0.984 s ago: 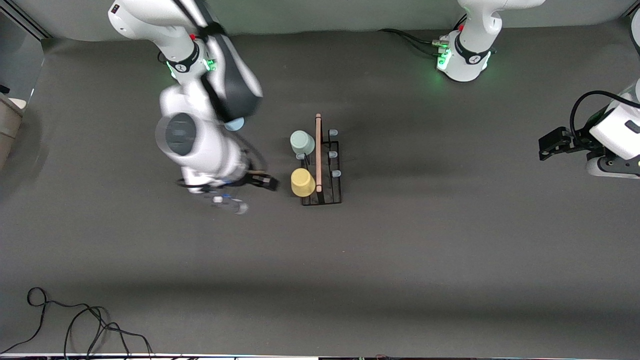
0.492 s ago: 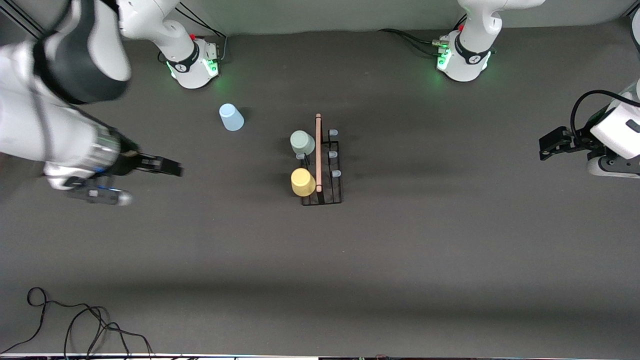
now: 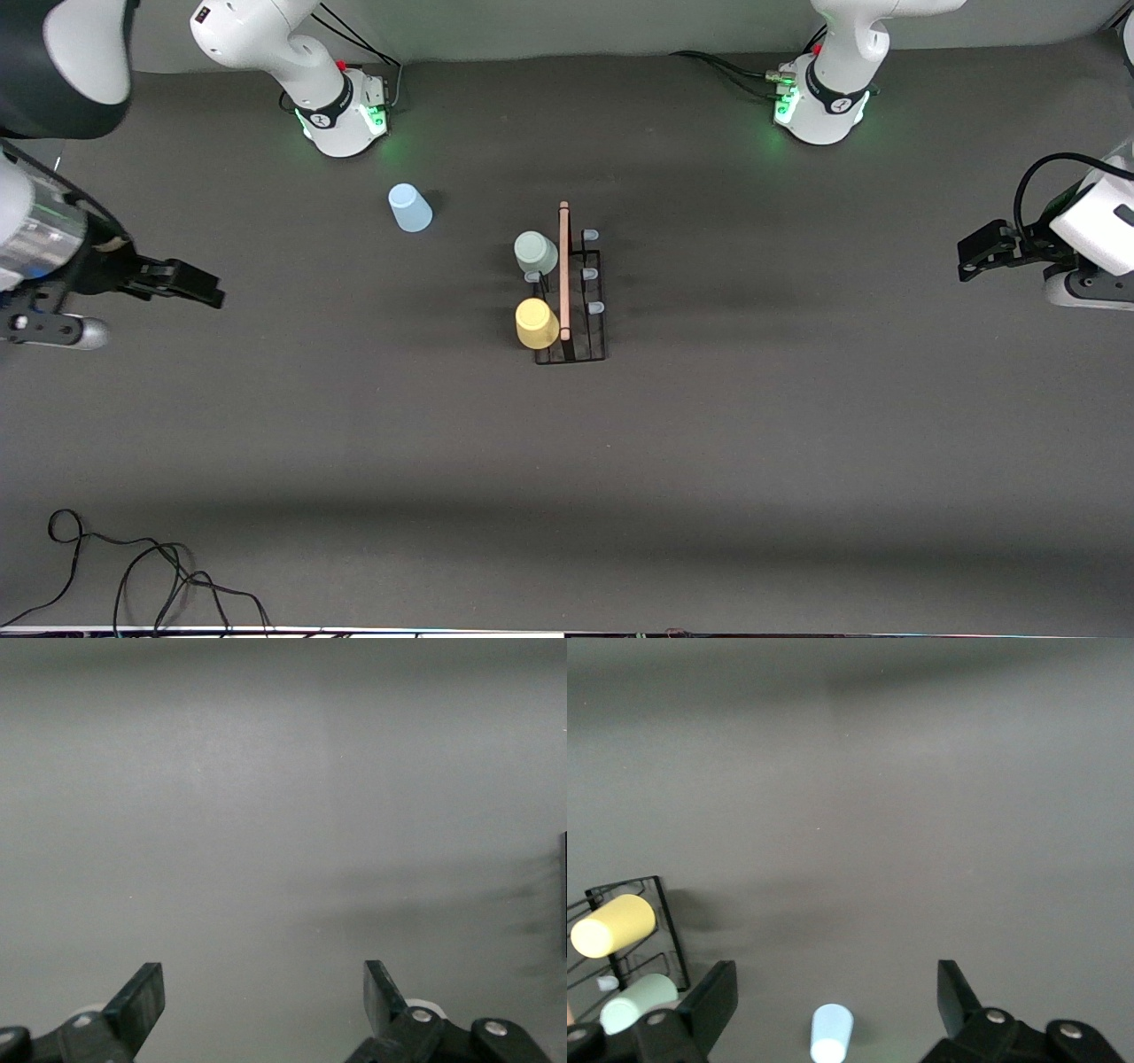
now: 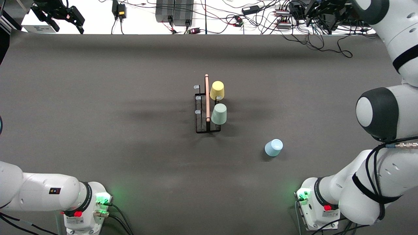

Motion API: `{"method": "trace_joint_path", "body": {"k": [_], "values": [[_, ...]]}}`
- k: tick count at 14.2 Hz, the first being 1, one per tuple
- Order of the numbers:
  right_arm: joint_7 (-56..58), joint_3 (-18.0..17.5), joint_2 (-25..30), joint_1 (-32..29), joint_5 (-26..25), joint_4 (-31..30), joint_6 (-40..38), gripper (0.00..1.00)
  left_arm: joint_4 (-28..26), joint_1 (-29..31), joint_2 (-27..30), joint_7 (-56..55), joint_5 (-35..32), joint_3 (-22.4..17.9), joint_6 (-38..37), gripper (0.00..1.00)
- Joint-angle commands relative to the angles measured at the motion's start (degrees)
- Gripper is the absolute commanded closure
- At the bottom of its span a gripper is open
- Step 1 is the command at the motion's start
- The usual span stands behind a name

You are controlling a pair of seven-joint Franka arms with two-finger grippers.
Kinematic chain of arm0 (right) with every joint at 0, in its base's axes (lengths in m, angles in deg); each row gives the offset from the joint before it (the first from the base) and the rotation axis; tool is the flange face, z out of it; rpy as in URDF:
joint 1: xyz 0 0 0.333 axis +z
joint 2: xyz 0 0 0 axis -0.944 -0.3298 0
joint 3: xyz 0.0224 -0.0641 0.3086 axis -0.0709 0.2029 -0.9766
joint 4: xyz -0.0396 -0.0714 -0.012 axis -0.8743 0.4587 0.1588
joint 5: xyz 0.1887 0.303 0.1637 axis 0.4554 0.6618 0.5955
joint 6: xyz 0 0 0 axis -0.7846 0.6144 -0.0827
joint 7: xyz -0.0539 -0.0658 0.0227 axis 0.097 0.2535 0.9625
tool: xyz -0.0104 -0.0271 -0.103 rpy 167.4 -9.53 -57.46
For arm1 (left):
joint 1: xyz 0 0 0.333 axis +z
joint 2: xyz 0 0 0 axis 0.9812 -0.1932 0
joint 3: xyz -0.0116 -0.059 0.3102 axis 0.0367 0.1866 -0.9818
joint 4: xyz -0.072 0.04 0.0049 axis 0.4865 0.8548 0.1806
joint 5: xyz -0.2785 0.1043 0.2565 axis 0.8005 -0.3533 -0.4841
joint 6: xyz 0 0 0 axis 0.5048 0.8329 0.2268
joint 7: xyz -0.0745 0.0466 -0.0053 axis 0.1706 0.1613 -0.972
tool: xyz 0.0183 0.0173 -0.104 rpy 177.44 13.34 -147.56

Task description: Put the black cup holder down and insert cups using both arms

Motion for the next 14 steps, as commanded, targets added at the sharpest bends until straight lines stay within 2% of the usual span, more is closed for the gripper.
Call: {"method": "trace_joint_path", "body": {"k": [1,7,10,11,12,14], "values": [[5.91,1.85,0.34,-1.0,-1.31,0.87,-1.33,0.0,-0.27,-0.78,1.19,-0.64,-0.99,-0.25,-0.85,0.0],[8.11,2.22,0.16,-0.38,-1.66,0.6,-1.33,0.0,-0.35,-0.78,1.1,-0.29,-0.99,-0.25,-0.76,0.0],[7.41,0.64,0.25,-1.17,-1.92,0.25,-1.33,0.0,-0.35,-0.7,1.01,-0.65,-0.99,-0.25,-0.5,0.0],[7.41,-2.59,0.6,-4.22,-2.1,0.25,-1.33,0.0,-0.35,-0.7,1.01,-0.56,-0.99,-0.25,-0.5,0.0],[7.41,-7.32,1.3,-8.86,-2.36,0.34,-1.33,0.0,-0.35,-0.7,1.1,-0.56,-0.99,-0.25,-0.5,0.0],[7.06,-17.42,4.01,-16.51,-7.17,-0.01,-1.33,0.0,-0.35,-0.7,1.01,-0.56,-0.99,-0.25,-0.5,0.0]]}}
